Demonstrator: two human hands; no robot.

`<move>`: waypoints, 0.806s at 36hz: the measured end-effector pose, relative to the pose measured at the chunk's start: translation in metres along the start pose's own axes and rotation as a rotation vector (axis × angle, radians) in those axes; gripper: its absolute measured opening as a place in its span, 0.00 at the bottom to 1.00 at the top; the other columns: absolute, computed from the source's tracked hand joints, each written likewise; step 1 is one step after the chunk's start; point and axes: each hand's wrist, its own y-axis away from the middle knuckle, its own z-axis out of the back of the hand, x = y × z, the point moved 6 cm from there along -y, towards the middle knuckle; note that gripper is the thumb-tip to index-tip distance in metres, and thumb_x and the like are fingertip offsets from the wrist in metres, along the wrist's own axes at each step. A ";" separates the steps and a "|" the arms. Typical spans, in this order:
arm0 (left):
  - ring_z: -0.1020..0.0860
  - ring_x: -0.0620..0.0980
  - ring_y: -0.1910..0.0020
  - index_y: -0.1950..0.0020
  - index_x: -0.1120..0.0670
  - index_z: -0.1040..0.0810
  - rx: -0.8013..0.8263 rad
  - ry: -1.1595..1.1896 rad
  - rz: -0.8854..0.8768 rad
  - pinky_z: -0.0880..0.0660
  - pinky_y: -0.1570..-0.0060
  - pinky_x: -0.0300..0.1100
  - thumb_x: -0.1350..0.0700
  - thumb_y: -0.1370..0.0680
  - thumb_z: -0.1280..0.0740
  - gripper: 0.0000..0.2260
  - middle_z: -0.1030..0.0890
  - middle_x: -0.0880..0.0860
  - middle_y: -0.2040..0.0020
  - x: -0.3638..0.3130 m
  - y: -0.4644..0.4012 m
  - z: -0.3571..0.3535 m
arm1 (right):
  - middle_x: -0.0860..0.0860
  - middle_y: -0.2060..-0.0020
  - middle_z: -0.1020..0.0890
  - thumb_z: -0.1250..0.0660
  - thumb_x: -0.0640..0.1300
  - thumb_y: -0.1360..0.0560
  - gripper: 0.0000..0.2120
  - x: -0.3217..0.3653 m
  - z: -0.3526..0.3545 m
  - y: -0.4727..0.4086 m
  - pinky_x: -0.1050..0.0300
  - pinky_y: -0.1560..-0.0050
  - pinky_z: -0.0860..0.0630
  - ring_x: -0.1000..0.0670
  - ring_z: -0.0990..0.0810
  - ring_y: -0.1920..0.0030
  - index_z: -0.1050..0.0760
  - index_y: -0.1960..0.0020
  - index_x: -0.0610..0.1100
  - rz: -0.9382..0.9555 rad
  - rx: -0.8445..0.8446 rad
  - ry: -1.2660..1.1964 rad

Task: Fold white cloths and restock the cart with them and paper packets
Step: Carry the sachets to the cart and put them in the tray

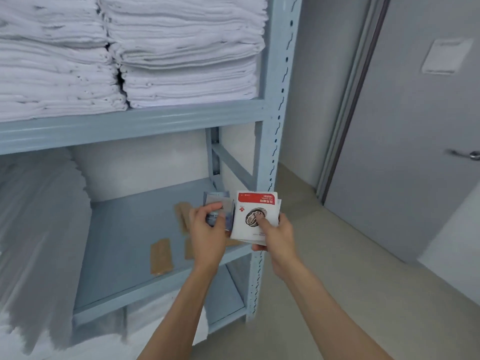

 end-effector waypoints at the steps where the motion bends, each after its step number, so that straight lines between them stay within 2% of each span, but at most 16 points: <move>1: 0.24 0.47 0.43 0.51 0.42 0.22 0.017 0.012 -0.003 0.23 0.45 0.36 0.67 0.22 0.34 0.17 0.27 0.49 0.44 -0.007 0.012 -0.014 | 0.44 0.52 0.16 0.31 0.41 0.23 0.11 0.007 0.019 0.006 0.58 0.75 0.24 0.53 0.15 0.66 0.27 0.42 0.42 0.009 -0.017 0.004; 4: 0.25 0.52 0.40 0.52 0.44 0.21 0.086 0.074 0.015 0.19 0.47 0.50 0.66 0.22 0.33 0.15 0.29 0.48 0.45 -0.026 0.048 -0.058 | 0.44 0.51 0.16 0.31 0.41 0.23 0.12 0.030 0.076 0.020 0.58 0.75 0.24 0.53 0.16 0.63 0.27 0.41 0.42 0.050 -0.079 0.011; 6: 0.25 0.53 0.39 0.52 0.45 0.22 0.128 0.100 0.032 0.18 0.49 0.53 0.66 0.21 0.33 0.14 0.29 0.49 0.44 -0.040 0.069 -0.087 | 0.44 0.51 0.15 0.30 0.42 0.23 0.12 0.047 0.113 0.028 0.58 0.75 0.24 0.52 0.16 0.62 0.26 0.41 0.42 0.078 -0.121 0.013; 7: 0.26 0.54 0.38 0.51 0.46 0.22 0.145 0.112 0.033 0.17 0.51 0.52 0.65 0.21 0.33 0.13 0.29 0.50 0.42 -0.047 0.078 -0.100 | 0.45 0.52 0.15 0.30 0.42 0.23 0.11 0.055 0.129 0.032 0.58 0.75 0.24 0.52 0.16 0.62 0.26 0.42 0.42 0.089 -0.140 0.012; 10: 0.26 0.53 0.40 0.47 0.50 0.21 0.191 0.133 0.011 0.18 0.61 0.38 0.65 0.21 0.33 0.09 0.29 0.51 0.41 -0.069 0.103 -0.138 | 0.45 0.52 0.15 0.31 0.42 0.23 0.10 0.078 0.177 0.039 0.58 0.74 0.24 0.50 0.17 0.60 0.25 0.43 0.43 0.112 -0.199 0.022; 11: 0.26 0.53 0.39 0.46 0.51 0.22 0.212 0.146 0.007 0.18 0.60 0.39 0.65 0.21 0.33 0.10 0.28 0.52 0.40 -0.075 0.109 -0.151 | 0.45 0.52 0.15 0.31 0.42 0.23 0.10 0.086 0.191 0.040 0.58 0.74 0.24 0.49 0.17 0.60 0.25 0.43 0.43 0.121 -0.214 0.023; 13: 0.26 0.54 0.37 0.46 0.50 0.23 0.269 0.173 0.029 0.16 0.56 0.51 0.66 0.21 0.32 0.11 0.28 0.52 0.37 -0.083 0.121 -0.177 | 0.46 0.52 0.15 0.31 0.42 0.23 0.10 0.098 0.218 0.042 0.58 0.74 0.24 0.50 0.17 0.60 0.25 0.43 0.43 0.137 -0.241 0.022; 16: 0.25 0.55 0.37 0.46 0.41 0.27 0.325 0.213 0.044 0.18 0.51 0.58 0.66 0.22 0.31 0.18 0.27 0.53 0.36 -0.093 0.136 -0.211 | 0.47 0.54 0.15 0.31 0.41 0.23 0.09 0.110 0.251 0.042 0.59 0.74 0.24 0.53 0.17 0.63 0.24 0.44 0.43 0.153 -0.279 0.020; 19: 0.24 0.49 0.39 0.39 0.37 0.30 0.354 0.239 0.042 0.18 0.49 0.55 0.64 0.23 0.29 0.24 0.25 0.50 0.37 -0.094 0.143 -0.239 | 0.47 0.54 0.16 0.30 0.42 0.23 0.10 0.116 0.278 0.036 0.59 0.75 0.25 0.51 0.17 0.62 0.26 0.43 0.42 0.151 -0.314 0.017; 23: 0.22 0.45 0.42 0.28 0.40 0.36 0.397 0.290 0.143 0.17 0.53 0.50 0.63 0.23 0.28 0.31 0.25 0.46 0.40 -0.080 0.143 -0.282 | 0.47 0.56 0.16 0.30 0.42 0.23 0.09 0.119 0.309 0.016 0.58 0.74 0.24 0.51 0.17 0.64 0.25 0.44 0.42 0.155 -0.347 0.042; 26: 0.21 0.43 0.44 0.27 0.48 0.33 0.402 0.281 0.209 0.18 0.49 0.50 0.63 0.23 0.28 0.28 0.23 0.45 0.40 -0.066 0.133 -0.315 | 0.46 0.56 0.15 0.31 0.42 0.23 0.08 0.119 0.328 -0.008 0.58 0.74 0.24 0.51 0.17 0.63 0.24 0.45 0.42 0.154 -0.352 0.060; 29: 0.17 0.52 0.48 0.35 0.53 0.24 0.434 0.278 0.246 0.19 0.48 0.59 0.63 0.23 0.30 0.17 0.18 0.50 0.45 -0.052 0.116 -0.356 | 0.45 0.54 0.15 0.31 0.43 0.23 0.09 0.120 0.346 -0.043 0.58 0.73 0.24 0.49 0.17 0.62 0.24 0.44 0.42 0.144 -0.359 0.078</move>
